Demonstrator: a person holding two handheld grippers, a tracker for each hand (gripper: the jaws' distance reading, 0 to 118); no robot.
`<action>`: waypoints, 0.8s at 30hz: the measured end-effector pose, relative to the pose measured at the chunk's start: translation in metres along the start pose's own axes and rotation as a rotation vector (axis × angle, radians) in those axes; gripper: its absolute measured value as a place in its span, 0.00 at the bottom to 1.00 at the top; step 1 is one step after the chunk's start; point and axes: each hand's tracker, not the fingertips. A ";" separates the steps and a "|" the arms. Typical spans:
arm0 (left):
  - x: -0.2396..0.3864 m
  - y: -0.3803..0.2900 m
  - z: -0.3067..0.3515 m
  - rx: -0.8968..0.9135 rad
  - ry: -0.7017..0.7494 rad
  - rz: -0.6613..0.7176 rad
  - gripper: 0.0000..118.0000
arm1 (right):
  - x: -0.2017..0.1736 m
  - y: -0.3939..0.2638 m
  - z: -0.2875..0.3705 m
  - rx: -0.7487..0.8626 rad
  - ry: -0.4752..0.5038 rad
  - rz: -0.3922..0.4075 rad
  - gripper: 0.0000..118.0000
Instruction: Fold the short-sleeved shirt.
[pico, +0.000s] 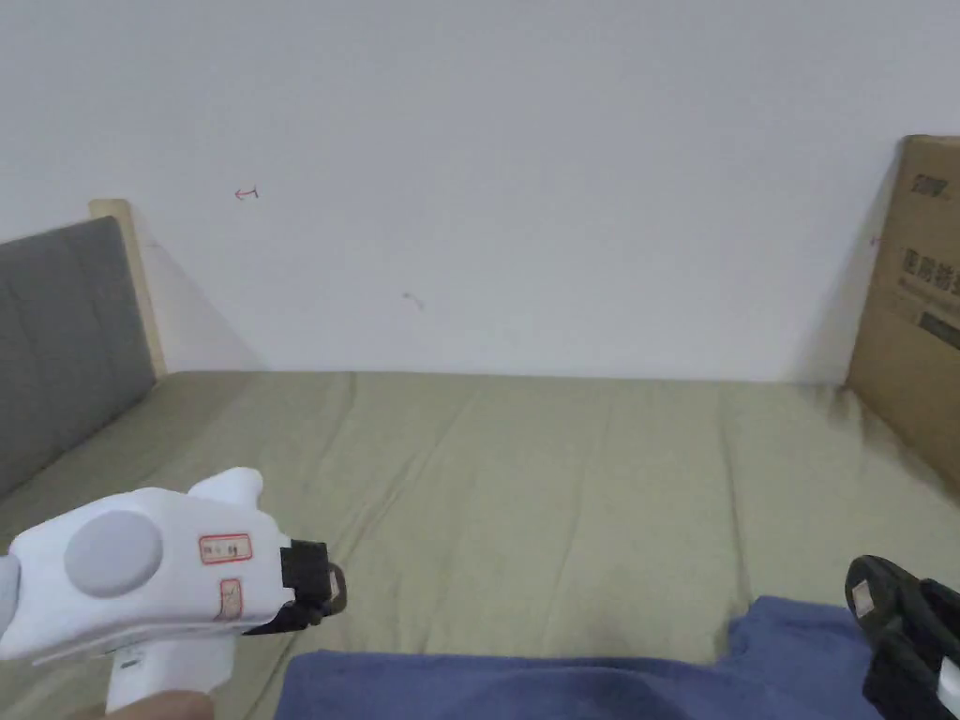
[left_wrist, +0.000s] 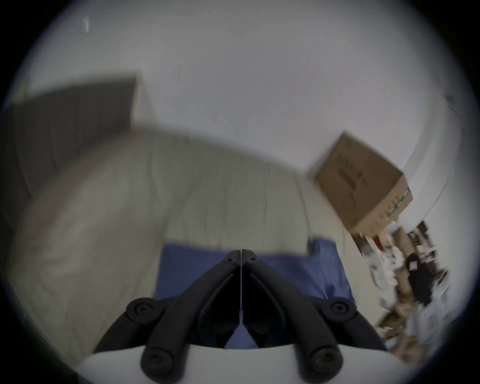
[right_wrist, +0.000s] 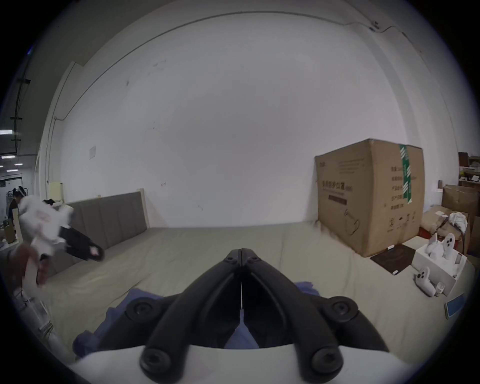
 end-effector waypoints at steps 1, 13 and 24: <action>-0.015 0.005 -0.015 -0.055 -0.011 0.057 0.00 | 0.000 -0.004 -0.003 -0.023 0.022 -0.007 0.00; -0.106 0.037 -0.160 -0.161 0.322 -0.089 0.96 | 0.020 -0.042 -0.027 -0.221 0.062 -0.055 0.00; -0.055 -0.029 -0.151 -0.011 0.439 -0.390 0.58 | 0.042 -0.049 -0.043 -0.295 0.052 -0.066 0.00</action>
